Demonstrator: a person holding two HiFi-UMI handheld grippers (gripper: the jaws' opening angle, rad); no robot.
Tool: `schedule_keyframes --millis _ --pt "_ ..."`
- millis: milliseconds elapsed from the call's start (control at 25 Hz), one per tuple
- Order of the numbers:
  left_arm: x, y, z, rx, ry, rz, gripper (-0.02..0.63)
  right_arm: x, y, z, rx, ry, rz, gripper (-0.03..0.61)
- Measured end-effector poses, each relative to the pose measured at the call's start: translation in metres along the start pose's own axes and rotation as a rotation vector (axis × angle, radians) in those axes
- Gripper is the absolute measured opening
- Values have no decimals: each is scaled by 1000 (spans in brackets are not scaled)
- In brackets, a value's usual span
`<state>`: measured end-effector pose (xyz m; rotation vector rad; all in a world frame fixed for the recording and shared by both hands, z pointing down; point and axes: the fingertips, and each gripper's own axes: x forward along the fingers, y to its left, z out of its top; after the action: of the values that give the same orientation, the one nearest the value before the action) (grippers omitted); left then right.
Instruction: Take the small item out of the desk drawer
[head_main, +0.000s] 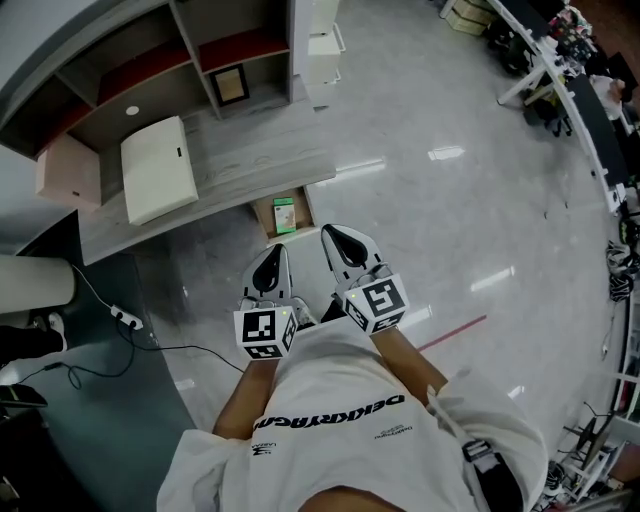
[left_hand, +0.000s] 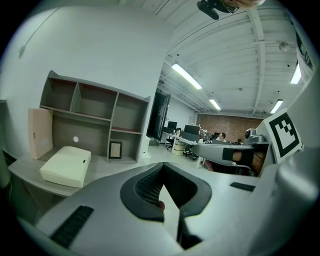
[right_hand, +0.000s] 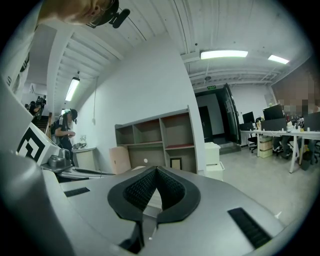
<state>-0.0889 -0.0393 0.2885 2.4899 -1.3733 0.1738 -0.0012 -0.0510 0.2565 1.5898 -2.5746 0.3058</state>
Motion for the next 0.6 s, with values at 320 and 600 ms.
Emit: schedule_keyframes --millis 320,600 --pt "19 4 -19 -17 53 49 15 12 -13 -19 13 49 34 31" --pt "46 21 -45 -33 117 112 15 30 -27 -45 38 101 60 31"
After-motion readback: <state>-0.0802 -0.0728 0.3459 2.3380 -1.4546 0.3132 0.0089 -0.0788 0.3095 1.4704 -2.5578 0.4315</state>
